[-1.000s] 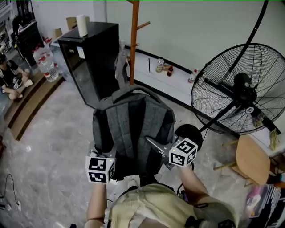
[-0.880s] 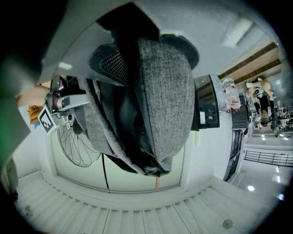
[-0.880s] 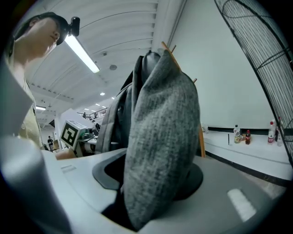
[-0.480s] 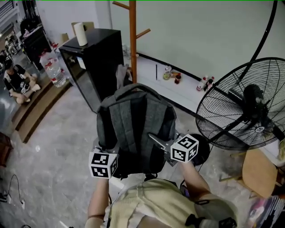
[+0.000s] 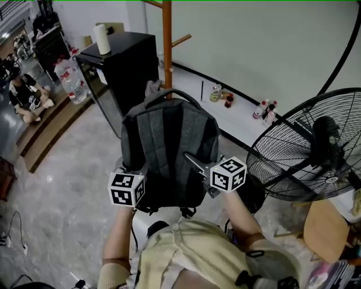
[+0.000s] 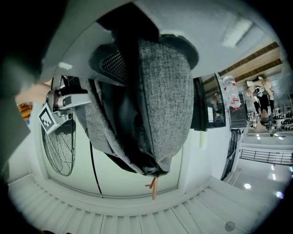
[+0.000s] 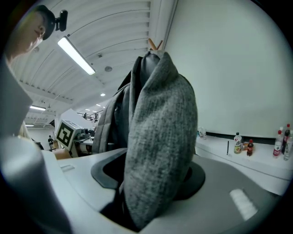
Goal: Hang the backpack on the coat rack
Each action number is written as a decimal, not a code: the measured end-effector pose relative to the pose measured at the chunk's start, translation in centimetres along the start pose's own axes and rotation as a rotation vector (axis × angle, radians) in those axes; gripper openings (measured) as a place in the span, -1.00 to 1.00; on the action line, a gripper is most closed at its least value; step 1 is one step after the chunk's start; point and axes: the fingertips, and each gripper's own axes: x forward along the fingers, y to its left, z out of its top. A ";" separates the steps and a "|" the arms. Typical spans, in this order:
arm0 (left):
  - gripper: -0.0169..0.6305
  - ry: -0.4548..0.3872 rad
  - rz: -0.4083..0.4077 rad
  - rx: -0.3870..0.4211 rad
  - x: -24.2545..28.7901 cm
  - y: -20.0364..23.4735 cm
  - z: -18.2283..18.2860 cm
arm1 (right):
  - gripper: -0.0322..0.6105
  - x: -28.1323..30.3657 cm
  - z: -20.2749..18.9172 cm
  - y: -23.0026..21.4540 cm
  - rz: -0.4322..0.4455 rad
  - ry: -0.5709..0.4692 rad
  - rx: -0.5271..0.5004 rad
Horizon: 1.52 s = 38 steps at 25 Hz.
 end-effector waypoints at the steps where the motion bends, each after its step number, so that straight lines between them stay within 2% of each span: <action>1: -0.30 0.002 0.001 -0.006 0.5 0.0 -0.1 | -0.19 0.2 0.0 -0.6 -0.004 0.004 0.001; 5: -0.30 0.032 0.014 -0.020 2.2 0.5 -0.7 | -0.17 1.1 -0.6 -2.2 -0.024 0.019 0.023; 9: -0.32 0.053 0.015 -0.009 4.9 1.9 0.5 | -0.17 3.0 0.4 -4.3 -0.057 0.014 0.051; 17: -0.33 0.057 -0.021 -0.029 8.6 4.1 1.2 | -0.17 6.0 1.5 -7.0 -0.076 0.025 0.057; 24: -0.33 0.063 -0.058 -0.045 9.5 4.4 0.7 | -0.17 6.3 1.0 -7.5 -0.101 0.044 0.070; 30: -0.33 0.078 -0.079 -0.061 14.4 7.0 2.4 | -0.17 9.9 3.0 -11.4 -0.111 0.061 0.089; 38: -0.33 0.095 -0.112 -0.068 16.2 7.6 2.3 | -0.17 10.8 2.8 -12.6 -0.120 0.071 0.123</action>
